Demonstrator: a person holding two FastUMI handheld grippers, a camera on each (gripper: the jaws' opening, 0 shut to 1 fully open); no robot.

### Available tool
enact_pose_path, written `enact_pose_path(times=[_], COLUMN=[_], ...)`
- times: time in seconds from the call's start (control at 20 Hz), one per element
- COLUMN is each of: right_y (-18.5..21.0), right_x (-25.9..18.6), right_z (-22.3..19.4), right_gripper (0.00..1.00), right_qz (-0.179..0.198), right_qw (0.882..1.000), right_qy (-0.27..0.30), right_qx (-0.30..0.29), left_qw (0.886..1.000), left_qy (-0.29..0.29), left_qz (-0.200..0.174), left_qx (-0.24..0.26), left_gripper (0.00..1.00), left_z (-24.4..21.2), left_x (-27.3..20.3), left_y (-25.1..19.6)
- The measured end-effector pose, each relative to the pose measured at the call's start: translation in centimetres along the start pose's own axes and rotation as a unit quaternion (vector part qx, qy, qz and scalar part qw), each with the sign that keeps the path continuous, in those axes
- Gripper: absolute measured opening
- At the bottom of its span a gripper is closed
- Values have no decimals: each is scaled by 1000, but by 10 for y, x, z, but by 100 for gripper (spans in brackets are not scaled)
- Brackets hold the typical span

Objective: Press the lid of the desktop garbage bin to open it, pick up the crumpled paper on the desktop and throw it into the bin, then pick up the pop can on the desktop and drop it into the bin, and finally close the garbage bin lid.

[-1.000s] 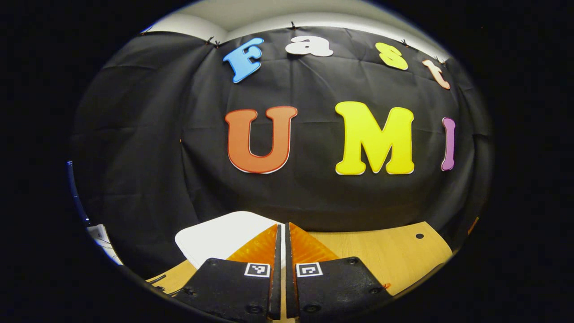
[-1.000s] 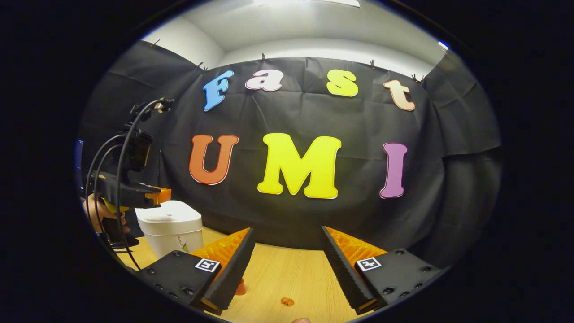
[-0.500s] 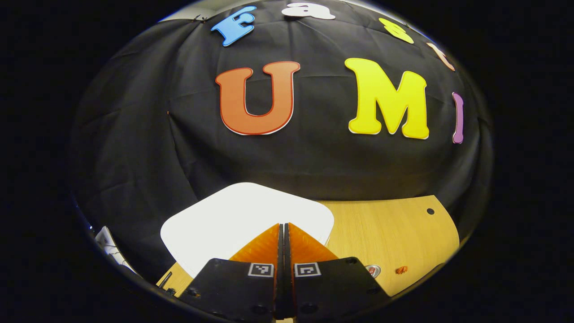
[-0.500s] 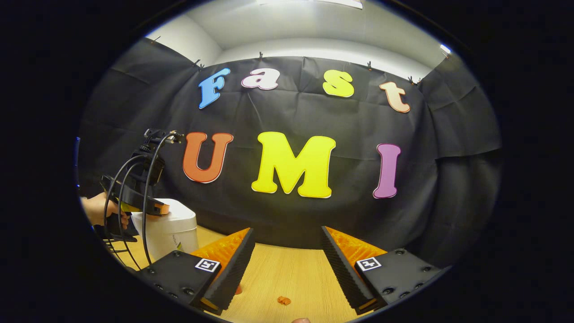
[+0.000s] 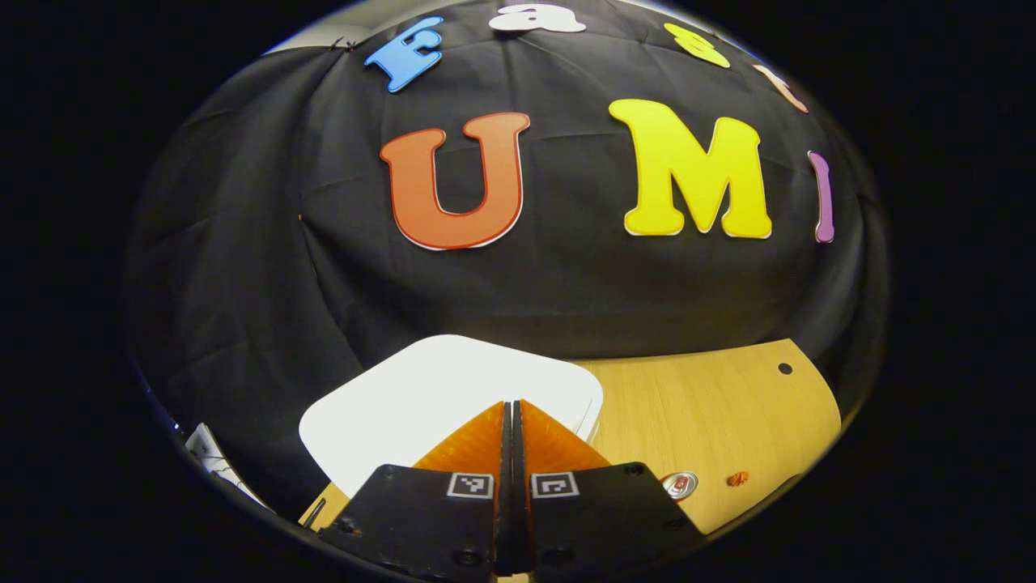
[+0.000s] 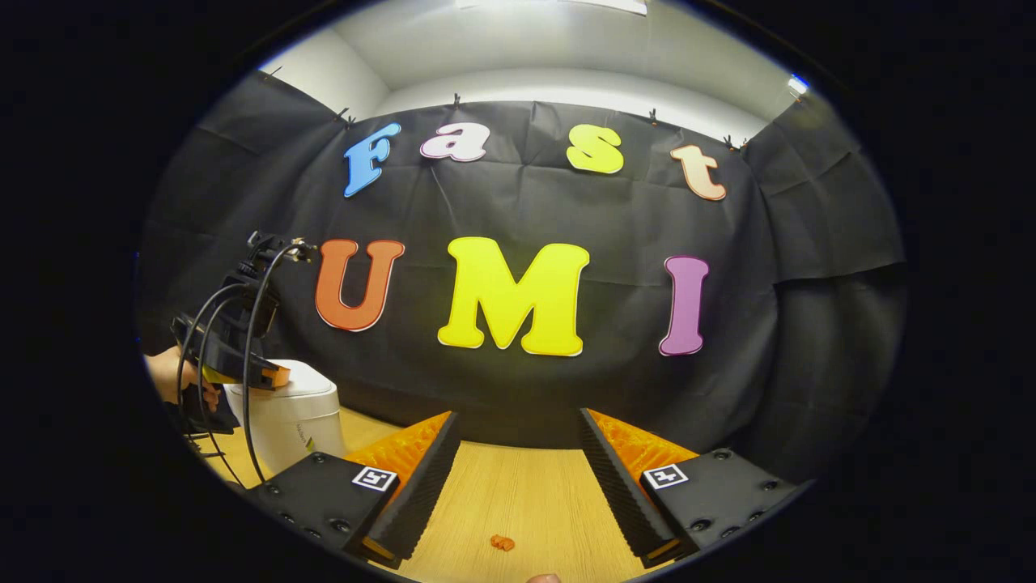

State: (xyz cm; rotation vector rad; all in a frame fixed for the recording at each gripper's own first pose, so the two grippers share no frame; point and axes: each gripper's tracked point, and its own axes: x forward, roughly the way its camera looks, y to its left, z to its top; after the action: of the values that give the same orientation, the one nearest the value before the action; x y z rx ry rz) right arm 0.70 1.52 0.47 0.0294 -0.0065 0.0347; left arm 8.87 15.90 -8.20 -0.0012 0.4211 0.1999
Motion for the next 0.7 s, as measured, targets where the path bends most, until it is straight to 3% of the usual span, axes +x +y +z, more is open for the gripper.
enact_pose_path(times=[0.2, 0.3, 0.4, 0.55, 0.7], right_y=[-2, -1, 1, 6, 8], right_x=[0, 1, 1, 2, 0], right_z=[0, 1, 1, 4, 3], right_gripper=[94, 94, 94, 94, 94], right_qz=[-4, -4, -3, 2, 3], right_qw=[1000, 1000, 1000, 1000, 1000], right_qy=[-1, -3, -3, -7, -8], right_qx=[-7, -10, -9, -11, -13], left_qw=[995, 991, 988, 986, 986], left_qy=[-95, -131, -153, -166, -168], left_qz=[27, 20, 12, -5, -10], left_qx=[3, 11, 11, 6, -4], left_gripper=[3, 3, 12, 44, 64], left_z=[51, 68, 78, 82, 82], left_x=[-23, -35, -46, -53, -62], left_y=[12, 9, 6, -2, -5])
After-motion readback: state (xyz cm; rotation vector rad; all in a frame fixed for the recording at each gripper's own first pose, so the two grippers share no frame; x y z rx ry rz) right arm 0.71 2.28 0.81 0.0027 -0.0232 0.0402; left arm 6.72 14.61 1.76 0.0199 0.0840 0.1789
